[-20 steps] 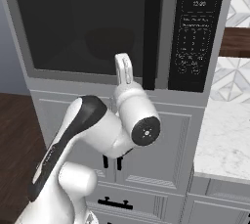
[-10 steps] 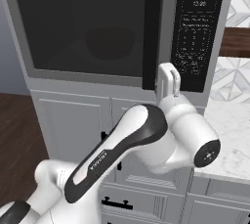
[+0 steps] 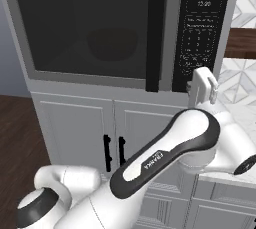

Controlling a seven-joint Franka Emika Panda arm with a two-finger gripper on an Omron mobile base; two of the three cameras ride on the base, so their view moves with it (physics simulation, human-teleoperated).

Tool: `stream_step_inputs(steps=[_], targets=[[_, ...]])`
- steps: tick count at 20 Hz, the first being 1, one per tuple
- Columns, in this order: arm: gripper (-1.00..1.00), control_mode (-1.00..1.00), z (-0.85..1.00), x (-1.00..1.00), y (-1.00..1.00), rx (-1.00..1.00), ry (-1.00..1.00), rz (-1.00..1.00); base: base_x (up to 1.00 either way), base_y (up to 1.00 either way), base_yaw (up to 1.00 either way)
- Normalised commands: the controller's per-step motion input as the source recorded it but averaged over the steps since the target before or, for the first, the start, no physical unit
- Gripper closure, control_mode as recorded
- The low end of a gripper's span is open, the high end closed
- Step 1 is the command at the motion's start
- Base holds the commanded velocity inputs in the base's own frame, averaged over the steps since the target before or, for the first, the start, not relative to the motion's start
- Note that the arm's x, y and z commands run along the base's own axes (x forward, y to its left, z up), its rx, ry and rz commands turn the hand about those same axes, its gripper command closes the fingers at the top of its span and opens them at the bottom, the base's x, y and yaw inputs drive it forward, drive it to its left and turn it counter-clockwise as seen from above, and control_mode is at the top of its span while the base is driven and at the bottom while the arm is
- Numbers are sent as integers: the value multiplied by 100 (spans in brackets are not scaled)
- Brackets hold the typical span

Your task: Open the microwave, place the bowl with waffle inside the microwave, then close the microwave door and turn it on.

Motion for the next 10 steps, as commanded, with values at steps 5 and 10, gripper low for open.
stream_step_inputs(steps=[5, 10], targets=[[100, -100, 0, 30, -13, 0, -10, 0, 0, 0, 0], [100, -100, 0, 36, -1, 0, -3, 0, 0, 0, 0]])
